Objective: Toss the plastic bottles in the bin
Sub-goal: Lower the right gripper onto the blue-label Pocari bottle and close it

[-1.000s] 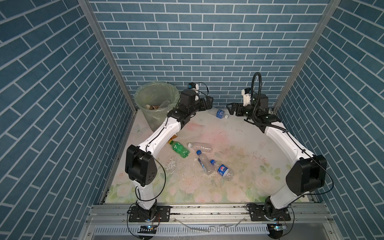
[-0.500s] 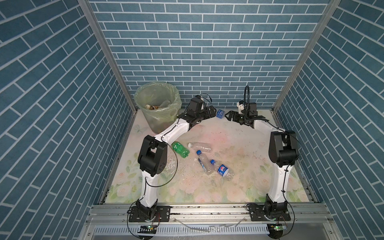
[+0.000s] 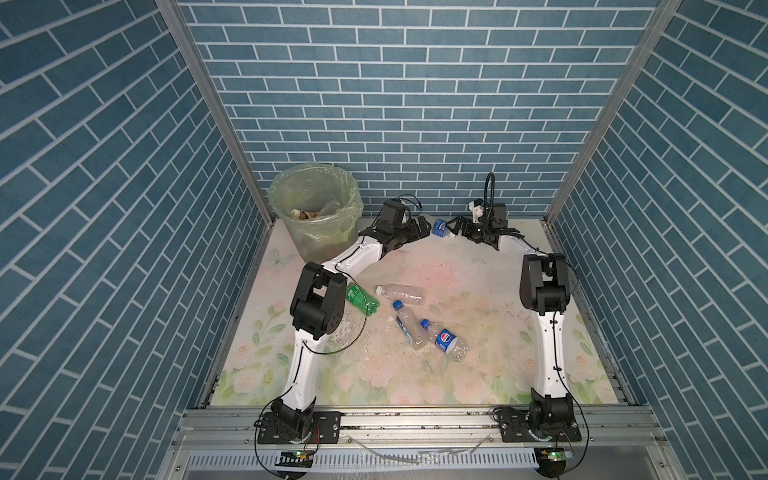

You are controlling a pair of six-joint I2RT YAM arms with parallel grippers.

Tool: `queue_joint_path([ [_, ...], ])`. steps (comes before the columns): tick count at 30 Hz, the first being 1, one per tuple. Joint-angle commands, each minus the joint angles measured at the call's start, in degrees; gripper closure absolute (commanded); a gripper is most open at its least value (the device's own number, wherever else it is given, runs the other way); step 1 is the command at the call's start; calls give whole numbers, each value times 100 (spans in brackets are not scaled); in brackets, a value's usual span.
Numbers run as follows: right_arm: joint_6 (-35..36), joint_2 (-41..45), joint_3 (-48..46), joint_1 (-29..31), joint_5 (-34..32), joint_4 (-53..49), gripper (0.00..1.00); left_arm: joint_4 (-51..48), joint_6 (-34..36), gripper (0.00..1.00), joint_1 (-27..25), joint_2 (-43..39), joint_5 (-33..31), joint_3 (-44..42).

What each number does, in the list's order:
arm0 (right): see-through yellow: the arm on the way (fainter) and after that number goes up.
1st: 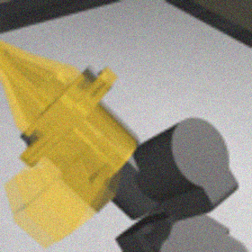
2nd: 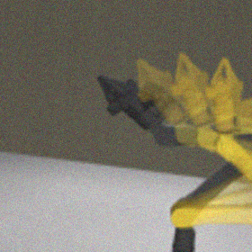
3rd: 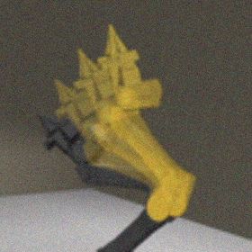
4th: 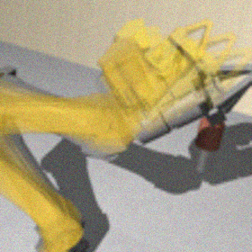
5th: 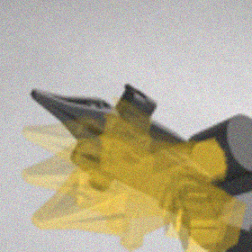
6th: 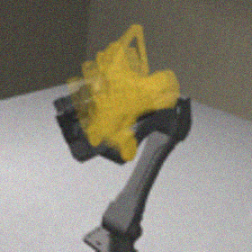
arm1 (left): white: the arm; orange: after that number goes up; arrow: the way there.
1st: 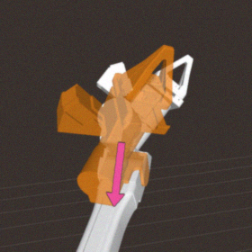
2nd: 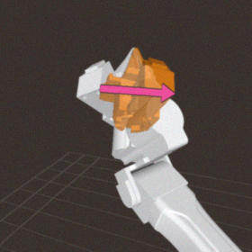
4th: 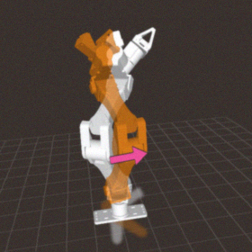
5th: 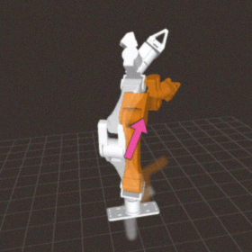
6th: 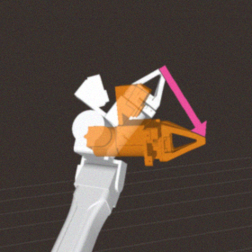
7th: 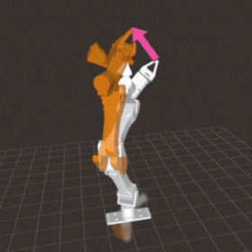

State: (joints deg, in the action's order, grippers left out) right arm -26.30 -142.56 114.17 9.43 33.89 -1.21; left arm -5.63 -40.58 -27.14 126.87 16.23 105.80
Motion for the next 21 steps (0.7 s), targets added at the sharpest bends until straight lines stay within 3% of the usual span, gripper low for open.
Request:
queue_joint_path([
  [1,-263,-287,600,-11,330,156,1,67,-53,1,76,167,140,178],
  [11,-594,-975,1590,39,566,109,1,36,-47,1,198,199,174,203],
  [21,-607,-996,1662,294,566,95,2,31,-49,1,244,146,157,165],
])
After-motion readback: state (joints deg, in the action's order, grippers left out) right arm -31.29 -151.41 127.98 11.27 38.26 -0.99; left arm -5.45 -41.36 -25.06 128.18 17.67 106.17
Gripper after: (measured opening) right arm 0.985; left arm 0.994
